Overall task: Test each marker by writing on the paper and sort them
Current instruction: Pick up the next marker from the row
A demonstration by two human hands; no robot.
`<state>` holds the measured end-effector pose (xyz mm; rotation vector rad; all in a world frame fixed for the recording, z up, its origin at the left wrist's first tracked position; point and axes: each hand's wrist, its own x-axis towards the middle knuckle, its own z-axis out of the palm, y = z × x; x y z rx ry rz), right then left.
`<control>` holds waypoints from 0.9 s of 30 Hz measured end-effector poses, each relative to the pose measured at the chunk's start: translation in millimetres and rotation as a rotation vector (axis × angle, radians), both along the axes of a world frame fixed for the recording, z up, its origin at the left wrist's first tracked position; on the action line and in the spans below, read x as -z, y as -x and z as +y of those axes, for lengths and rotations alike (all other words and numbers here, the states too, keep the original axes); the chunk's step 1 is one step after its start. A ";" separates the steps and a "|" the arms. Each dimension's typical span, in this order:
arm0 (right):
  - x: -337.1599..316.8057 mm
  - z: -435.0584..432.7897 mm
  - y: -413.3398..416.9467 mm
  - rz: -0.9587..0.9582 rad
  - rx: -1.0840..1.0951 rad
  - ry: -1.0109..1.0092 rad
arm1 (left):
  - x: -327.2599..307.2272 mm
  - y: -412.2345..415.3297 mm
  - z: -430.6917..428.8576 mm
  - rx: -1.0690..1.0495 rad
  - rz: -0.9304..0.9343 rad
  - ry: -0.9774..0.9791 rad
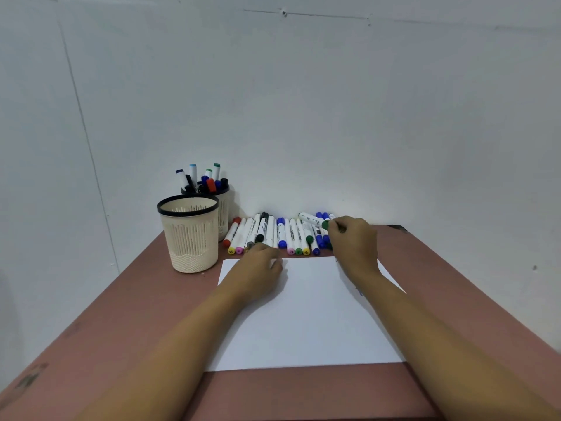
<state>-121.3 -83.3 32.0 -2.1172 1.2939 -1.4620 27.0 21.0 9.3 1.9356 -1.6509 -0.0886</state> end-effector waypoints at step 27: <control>3.8 55.7 -0.2 -0.562 -0.398 -0.685 | -5.5 17.6 5.5 0.133 -0.124 0.242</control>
